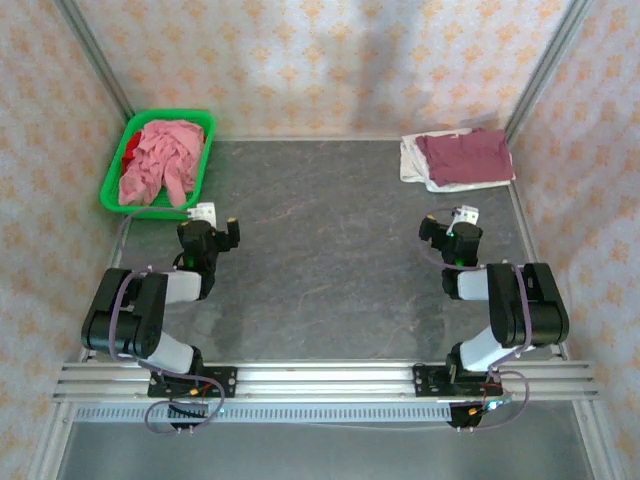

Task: Fold and stack the t-shirts

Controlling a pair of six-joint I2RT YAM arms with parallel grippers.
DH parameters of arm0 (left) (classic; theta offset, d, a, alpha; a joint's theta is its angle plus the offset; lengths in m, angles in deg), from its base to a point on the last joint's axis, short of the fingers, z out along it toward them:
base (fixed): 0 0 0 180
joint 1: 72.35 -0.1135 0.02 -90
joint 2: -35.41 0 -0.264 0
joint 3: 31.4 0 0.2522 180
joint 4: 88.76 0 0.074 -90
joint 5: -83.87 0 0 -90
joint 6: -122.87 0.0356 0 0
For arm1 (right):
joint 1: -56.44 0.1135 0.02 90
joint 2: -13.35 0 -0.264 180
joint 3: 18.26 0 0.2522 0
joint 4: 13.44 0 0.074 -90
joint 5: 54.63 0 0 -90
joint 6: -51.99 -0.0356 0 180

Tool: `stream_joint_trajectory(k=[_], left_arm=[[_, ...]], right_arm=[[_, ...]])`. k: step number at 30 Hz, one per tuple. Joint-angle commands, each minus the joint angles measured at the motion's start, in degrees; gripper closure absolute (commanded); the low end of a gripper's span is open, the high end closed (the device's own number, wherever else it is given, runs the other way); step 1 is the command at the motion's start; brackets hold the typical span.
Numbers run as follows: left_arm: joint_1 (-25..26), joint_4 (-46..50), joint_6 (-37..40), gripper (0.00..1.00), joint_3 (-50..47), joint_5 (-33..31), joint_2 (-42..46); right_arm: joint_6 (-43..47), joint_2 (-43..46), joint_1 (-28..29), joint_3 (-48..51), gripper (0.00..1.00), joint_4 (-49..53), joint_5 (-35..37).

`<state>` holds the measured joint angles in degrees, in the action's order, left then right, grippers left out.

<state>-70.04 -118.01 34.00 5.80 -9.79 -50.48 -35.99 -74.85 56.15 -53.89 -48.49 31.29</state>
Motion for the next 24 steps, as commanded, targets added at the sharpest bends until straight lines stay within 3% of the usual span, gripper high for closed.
stream_joint_trajectory(k=[1,24], left_arm=[[0.2,0.6,-0.5,0.00,1.1,-1.4,0.1],[0.2,0.6,-0.3,0.00,1.2,-1.5,0.4]], right_arm=[[0.6,-0.4,0.1,-1.2,0.01,0.0,1.0],[0.3,-0.2,0.0,-1.3,0.01,0.1,0.6]])
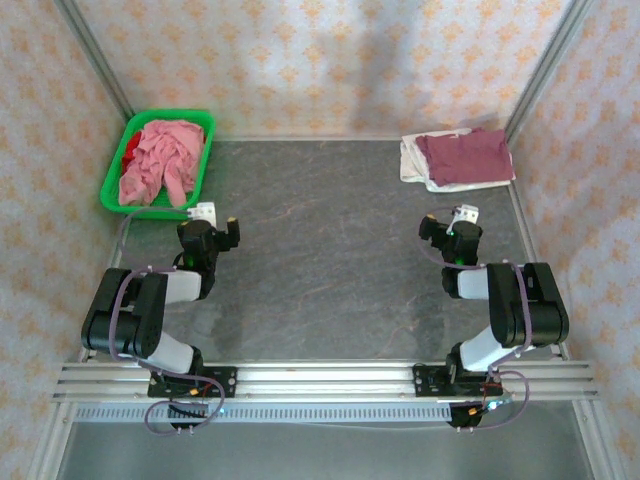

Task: Fold and stack the t-shirts

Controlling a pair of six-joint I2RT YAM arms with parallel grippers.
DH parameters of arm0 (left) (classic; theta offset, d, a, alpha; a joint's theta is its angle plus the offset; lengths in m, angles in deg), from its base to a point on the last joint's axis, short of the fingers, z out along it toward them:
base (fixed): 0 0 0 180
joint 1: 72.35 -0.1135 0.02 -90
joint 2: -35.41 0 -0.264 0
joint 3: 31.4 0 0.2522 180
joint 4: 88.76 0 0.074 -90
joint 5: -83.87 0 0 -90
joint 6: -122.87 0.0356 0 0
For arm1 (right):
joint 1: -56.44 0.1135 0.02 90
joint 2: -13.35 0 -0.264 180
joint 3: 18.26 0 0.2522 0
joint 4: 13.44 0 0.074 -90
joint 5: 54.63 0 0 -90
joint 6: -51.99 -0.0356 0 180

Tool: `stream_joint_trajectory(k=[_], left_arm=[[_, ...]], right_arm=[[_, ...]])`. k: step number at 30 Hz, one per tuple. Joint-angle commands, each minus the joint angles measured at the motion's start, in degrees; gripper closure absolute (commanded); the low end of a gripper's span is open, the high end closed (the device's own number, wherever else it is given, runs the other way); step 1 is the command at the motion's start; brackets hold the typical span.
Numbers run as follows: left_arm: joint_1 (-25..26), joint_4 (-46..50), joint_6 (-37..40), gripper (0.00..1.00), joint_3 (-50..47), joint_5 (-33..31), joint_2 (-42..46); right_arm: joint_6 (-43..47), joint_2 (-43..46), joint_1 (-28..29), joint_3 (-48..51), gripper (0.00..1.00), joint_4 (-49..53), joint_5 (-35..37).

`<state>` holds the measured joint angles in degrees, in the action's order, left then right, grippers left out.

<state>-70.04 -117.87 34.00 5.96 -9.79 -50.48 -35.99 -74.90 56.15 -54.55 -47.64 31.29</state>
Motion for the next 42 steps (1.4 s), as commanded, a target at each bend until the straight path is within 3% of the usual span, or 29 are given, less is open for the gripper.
stream_joint_trajectory(k=[1,3,5,7,8,10,11,14,17,19,24,30,34,37,39,40,42], left_arm=[[0.6,3.6,-0.1,0.00,1.9,-2.1,2.2],[1.7,18.3,-0.3,0.00,7.1,-4.7,10.7],[1.8,24.5,-2.5,0.00,9.9,-3.3,19.2],[1.7,31.9,-5.9,0.00,15.3,-3.8,24.2],[1.7,37.6,-7.0,0.00,20.1,-4.7,23.9],[0.9,47.2,-8.1,0.05,29.9,-5.0,19.2],[0.0,52.1,-8.5,0.09,35.2,-3.6,15.4],[-1.1,62.1,-8.2,0.14,49.4,-4.0,4.1],[-6.2,69.0,-12.7,0.13,61.5,-1.1,-6.7],[-10.5,72.8,-15.7,0.11,69.3,2.8,-13.7],[-16.2,84.3,-15.7,0.09,91.5,1.2,-32.8],[-18.7,92.7,-13.6,0.09,114.4,3.7,-51.9],[-18.7,94.9,-11.4,0.12,123.7,6.4,-61.0],[-18.7,92.6,-10.6,0.30,124.1,7.4,-62.8],[-18.8,91.4,-10.6,0.50,124.1,8.1,-63.1],[-18.9,91.2,-10.8,0.64,124.2,9.0,-62.9],[-18.9,91.1,-11.0,0.80,124.2,9.6,-61.7]], right_arm=[[0.2,-0.3,-0.1,-0.8,0.01,-0.5,0.5],[0.8,4.8,0.7,2.4,0.01,-2.9,2.1],[-0.9,19.3,2.2,1.0,0.01,11.6,7.2],[-14.0,29.4,1.1,-1.9,0.01,20.4,13.0],[-19.5,32.3,-1.1,-2.7,0.00,21.9,8.7],[-19.3,32.2,-2.8,-8.2,0.00,26.6,-3.7],[-17.9,29.9,-2.1,-13.6,0.09,32.8,-7.4],[-14.8,20.1,0.9,-28.2,0.19,49.5,-8.9],[-14.2,13.3,3.6,-35.3,0.21,55.3,-7.2],[-14.7,10.9,4.4,-37.1,0.22,55.4,-9.9],[-14.1,7.9,8.7,-39.1,0.22,56.6,-10.2],[-15.1,10.0,9.5,-36.5,0.22,57.2,-7.6],[-15.0,12.1,9.5,-34.8,0.21,57.2,-7.0],[-15.1,12.9,9.5,-35.1,0.21,58.5,-7.0],[-15.4,13.3,9.5,-35.1,0.21,58.5,-7.0],[-15.5,13.5,9.5,-35.1,0.21,58.3,-7.0],[-15.9,13.5,9.5,-35.5,0.21,58.3,-7.0]])
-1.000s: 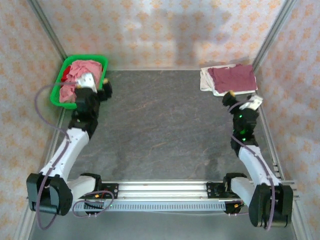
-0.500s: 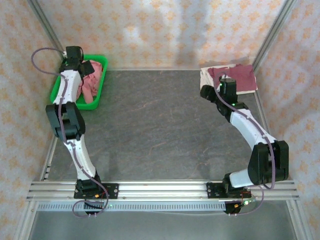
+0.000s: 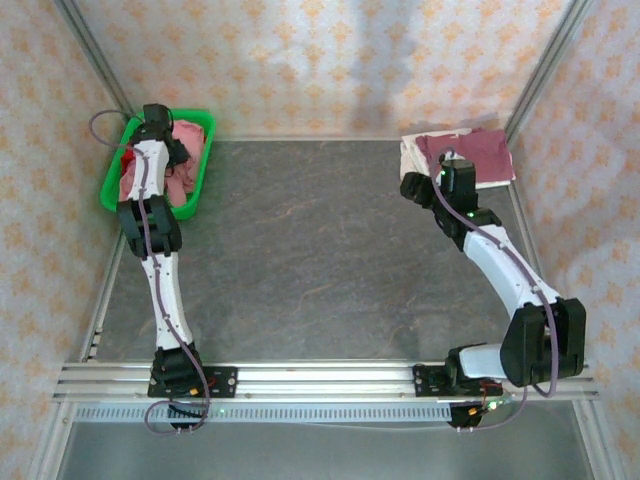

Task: Fold and stack the t-shirts

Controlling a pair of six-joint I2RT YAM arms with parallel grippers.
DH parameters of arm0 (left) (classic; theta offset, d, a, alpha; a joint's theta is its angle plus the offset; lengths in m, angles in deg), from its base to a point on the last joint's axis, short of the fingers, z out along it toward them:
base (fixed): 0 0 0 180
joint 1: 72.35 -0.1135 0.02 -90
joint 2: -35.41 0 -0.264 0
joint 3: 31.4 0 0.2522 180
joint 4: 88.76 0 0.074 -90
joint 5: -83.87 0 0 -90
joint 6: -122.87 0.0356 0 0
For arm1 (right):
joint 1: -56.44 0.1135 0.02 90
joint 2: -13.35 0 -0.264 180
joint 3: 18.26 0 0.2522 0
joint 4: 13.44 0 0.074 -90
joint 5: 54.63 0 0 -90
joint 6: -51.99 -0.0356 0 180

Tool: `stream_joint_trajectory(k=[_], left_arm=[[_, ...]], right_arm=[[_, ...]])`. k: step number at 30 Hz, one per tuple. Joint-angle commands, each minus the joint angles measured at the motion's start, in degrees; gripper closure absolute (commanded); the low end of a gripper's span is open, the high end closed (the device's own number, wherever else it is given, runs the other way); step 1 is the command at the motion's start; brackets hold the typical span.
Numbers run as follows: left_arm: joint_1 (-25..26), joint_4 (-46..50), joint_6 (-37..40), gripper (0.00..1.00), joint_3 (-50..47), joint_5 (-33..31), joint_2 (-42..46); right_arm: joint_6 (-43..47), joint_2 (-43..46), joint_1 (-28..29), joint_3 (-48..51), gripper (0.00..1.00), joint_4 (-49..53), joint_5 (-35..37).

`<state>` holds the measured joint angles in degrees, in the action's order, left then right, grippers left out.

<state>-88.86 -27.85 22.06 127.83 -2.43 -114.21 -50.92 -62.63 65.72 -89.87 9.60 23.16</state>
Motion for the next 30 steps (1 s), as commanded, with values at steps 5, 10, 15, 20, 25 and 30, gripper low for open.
stream_joint_trajectory(k=[5,10,15,20,25,30], left_arm=[[0.0,0.9,-0.1,1.00,0.0,3.6,9.8],[0.6,-6.0,-3.5,1.00,-13.5,3.7,26.6],[1.6,-9.0,-5.6,1.00,-20.3,4.4,41.3],[5.3,-8.1,-3.1,1.00,-17.5,6.9,49.8],[4.9,-3.6,-3.7,0.68,-16.7,3.0,47.5],[2.3,1.2,-5.5,0.44,-15.7,5.1,36.2]], right_arm=[[-2.6,0.7,0.0,-0.6,0.21,0.0,0.3],[-3.2,-0.6,0.2,-1.9,0.22,-0.6,-0.4],[-3.6,-1.7,0.6,-3.2,0.22,-1.1,-0.8],[-4.0,-2.5,1.1,-3.9,0.22,-2.0,-0.9],[-5.9,-3.8,1.4,-3.2,0.22,-4.9,-1.9],[-6.5,-4.8,2.0,-3.8,0.22,-4.1,-3.2]])
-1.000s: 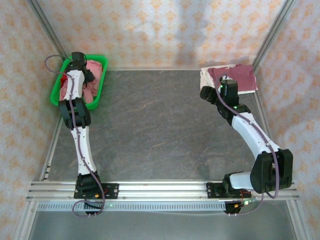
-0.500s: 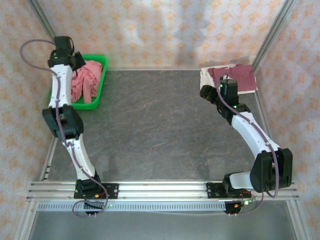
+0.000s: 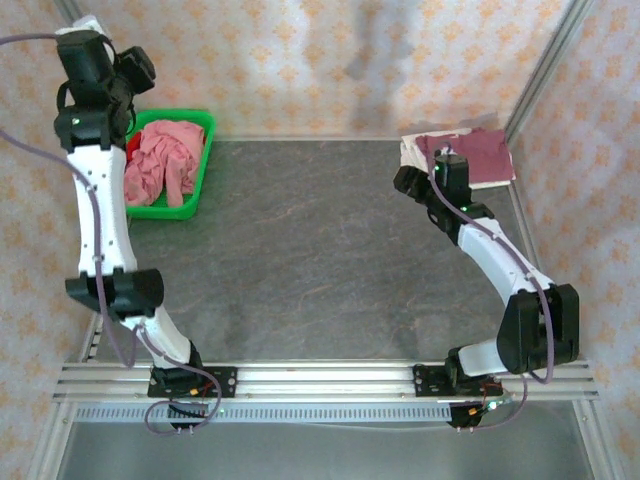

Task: Fold and stack the t-shirts

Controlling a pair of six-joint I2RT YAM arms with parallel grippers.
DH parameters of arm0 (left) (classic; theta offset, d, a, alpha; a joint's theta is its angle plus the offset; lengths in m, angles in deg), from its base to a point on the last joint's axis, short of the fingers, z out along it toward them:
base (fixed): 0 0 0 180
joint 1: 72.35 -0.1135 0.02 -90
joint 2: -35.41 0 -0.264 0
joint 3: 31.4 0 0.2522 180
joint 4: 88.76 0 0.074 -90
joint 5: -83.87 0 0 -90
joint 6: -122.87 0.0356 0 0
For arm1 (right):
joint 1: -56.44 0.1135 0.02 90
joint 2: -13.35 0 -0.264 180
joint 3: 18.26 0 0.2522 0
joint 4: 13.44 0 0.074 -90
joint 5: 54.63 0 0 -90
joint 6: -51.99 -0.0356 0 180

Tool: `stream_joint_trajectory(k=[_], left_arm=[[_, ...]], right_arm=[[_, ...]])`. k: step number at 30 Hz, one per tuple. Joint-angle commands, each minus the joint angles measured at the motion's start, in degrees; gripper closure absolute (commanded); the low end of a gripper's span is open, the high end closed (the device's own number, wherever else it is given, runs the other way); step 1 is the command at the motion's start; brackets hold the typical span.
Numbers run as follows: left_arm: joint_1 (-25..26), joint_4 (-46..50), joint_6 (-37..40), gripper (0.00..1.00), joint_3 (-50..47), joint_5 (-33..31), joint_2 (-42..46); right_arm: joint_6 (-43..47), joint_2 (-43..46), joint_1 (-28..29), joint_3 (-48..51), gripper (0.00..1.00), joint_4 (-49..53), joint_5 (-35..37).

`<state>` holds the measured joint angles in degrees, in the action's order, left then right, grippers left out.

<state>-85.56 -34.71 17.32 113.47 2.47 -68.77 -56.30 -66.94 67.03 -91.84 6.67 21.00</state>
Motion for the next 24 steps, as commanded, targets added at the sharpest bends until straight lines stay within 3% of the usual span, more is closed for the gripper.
stream_joint_trajectory(k=[1,4,8,10,16,18,22,24], left_arm=[[-1.0,8.1,-0.2,0.38,-1.2,-0.5,-11.2],[-1.3,7.8,1.1,0.27,0.3,-2.4,-17.1],[-1.4,9.2,3.6,0.19,5.7,-4.7,-26.1],[-1.5,10.2,4.5,0.19,8.8,-5.9,-30.6],[-2.3,11.5,3.5,0.18,14.9,-6.5,-40.9],[-2.4,10.6,3.1,0.25,15.0,-6.3,-42.1],[-2.6,8.7,3.2,0.53,14.8,-6.1,-43.3],[-2.8,8.3,3.3,0.62,14.9,-5.1,-43.6]], right_arm=[[-0.9,-0.3,0.9,-1.5,0.22,-1.2,-1.1],[1.1,0.8,1.5,0.0,0.21,-1.7,-1.4],[3.3,3.0,1.7,2.2,0.08,-3.3,-4.1],[3.6,4.3,1.9,3.7,0.01,-5.3,-5.2],[5.9,7.1,2.9,5.5,0.01,-7.3,-6.7],[5.9,7.3,2.9,5.3,0.01,-6.9,-6.5],[5.6,7.2,3.0,5.0,0.01,-6.1,-6.1],[5.3,7.3,2.9,5.0,0.01,-6.2,-5.9]])
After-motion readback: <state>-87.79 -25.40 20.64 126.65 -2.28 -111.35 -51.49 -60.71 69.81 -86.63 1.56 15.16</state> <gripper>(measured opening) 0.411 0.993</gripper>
